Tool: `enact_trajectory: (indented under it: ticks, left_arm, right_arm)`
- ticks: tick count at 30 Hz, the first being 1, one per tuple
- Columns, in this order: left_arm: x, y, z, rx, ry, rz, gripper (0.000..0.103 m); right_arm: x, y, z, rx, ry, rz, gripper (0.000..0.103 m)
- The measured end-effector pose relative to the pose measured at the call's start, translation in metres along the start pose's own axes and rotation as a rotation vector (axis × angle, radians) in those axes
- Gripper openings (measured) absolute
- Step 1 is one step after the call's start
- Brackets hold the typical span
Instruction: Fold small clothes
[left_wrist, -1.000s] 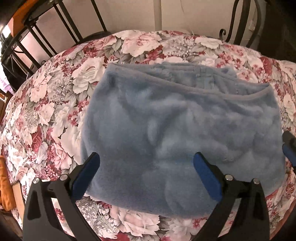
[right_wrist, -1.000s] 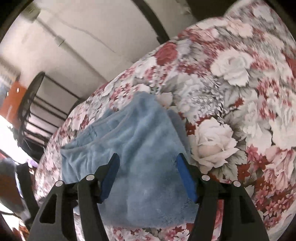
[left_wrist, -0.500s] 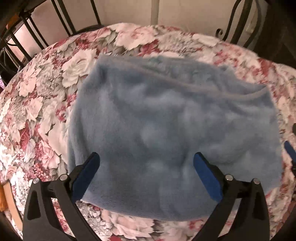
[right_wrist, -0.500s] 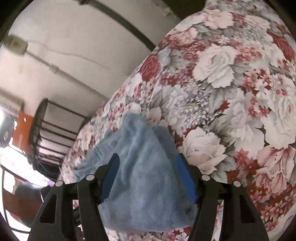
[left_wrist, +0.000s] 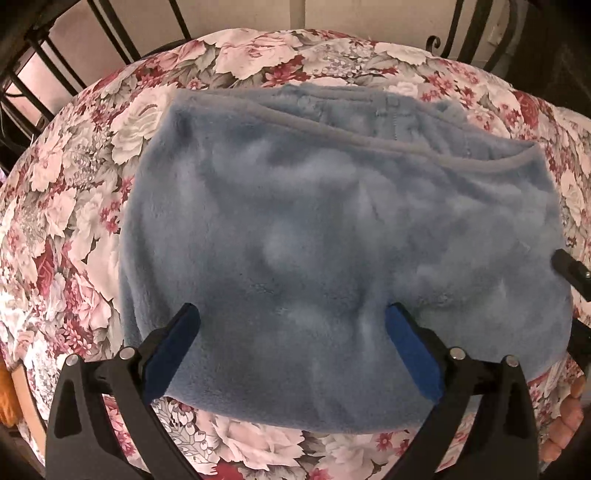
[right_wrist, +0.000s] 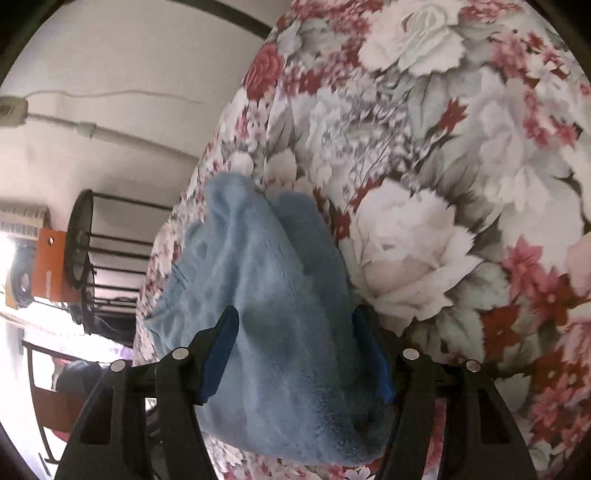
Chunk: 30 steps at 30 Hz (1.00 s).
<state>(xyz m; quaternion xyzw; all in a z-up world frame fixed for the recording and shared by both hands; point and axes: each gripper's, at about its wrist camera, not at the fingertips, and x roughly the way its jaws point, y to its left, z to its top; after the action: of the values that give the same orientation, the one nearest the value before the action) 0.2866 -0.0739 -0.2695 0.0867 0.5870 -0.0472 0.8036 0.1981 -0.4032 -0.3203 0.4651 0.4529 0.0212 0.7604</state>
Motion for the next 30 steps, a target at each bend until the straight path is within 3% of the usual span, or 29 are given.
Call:
enact_trajectory:
  ticks: [7, 8, 9, 11, 14, 16, 18, 22, 24, 30]
  left_arm:
    - [-0.005, -0.018, -0.001, 0.024, -0.001, 0.002, 0.098]
    - [-0.006, -0.020, -0.002, 0.027, -0.002, 0.004, 0.098]
    - [-0.006, -0.021, -0.003, 0.028, -0.003, 0.006, 0.098]
    - [-0.002, -0.020, -0.002, 0.028, 0.000, 0.011, 0.098]
    - [0.002, -0.021, -0.003, 0.011, 0.016, 0.002, 0.099]
    - [0.004, -0.021, -0.005, -0.001, 0.026, -0.007, 0.099]
    - [0.004, -0.020, -0.006, -0.004, 0.030, -0.012, 0.099]
    - [0.005, -0.021, -0.007, -0.007, 0.026, -0.013, 0.099]
    - [0.005, -0.020, -0.007, -0.014, 0.027, -0.018, 0.099]
    - [0.009, -0.006, -0.001, -0.034, 0.022, -0.016, 0.099]
  right_arm:
    - [0.019, 0.018, -0.011, -0.137, 0.009, -0.106, 0.064]
    - [0.018, 0.020, -0.012, -0.130, -0.001, -0.113, 0.057]
    - [0.017, 0.022, -0.013, -0.122, -0.007, -0.112, 0.047]
    - [0.010, 0.030, -0.014, -0.110, -0.015, -0.078, 0.042]
    - [0.004, 0.054, -0.016, -0.170, -0.012, -0.013, 0.043]
    - [0.013, 0.053, -0.017, -0.190, -0.003, -0.052, 0.050]
    - [0.022, 0.036, -0.016, -0.129, 0.025, -0.087, 0.052]
    - [0.023, 0.016, -0.012, 0.000, 0.023, -0.014, 0.046]
    - [0.016, 0.024, -0.012, -0.025, -0.016, -0.018, 0.035]
    - [-0.006, 0.069, -0.020, -0.163, -0.070, -0.032, 0.032]
